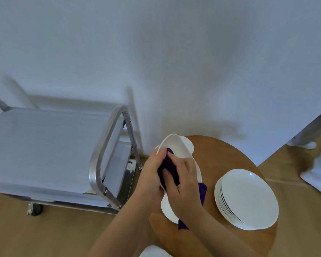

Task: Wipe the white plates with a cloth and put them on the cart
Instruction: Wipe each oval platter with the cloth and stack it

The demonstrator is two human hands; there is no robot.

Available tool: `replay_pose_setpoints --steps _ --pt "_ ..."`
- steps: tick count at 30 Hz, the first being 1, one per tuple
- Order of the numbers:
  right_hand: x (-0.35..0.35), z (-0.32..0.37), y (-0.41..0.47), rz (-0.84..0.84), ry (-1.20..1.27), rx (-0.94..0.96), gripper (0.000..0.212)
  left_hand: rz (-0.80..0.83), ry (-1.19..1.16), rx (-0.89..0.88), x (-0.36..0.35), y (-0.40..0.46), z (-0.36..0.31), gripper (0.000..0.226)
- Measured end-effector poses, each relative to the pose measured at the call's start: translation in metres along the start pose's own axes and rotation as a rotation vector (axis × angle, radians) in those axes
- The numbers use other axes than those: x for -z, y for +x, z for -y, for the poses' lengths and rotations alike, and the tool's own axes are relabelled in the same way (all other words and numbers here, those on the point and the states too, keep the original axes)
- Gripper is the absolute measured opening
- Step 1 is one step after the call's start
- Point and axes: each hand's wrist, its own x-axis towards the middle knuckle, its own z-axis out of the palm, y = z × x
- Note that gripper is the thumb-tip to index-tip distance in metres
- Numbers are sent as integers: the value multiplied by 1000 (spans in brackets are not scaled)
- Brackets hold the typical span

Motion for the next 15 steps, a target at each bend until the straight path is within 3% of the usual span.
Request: replay_pose_setpoints --steps 4,10,12,15 --pt "6 -35 -19 88 -94 79 34 -36 -189 195 13 16 -2 52" --pt "13 -95 -20 180 -299 49 30 -20 -192 128 37 48 5 46" --pt "9 -113 -12 251 -395 -20 30 -48 -188 138 40 58 11 43" --pt "1 -136 10 406 -482 -291 31 -150 -190 182 50 79 22 38"
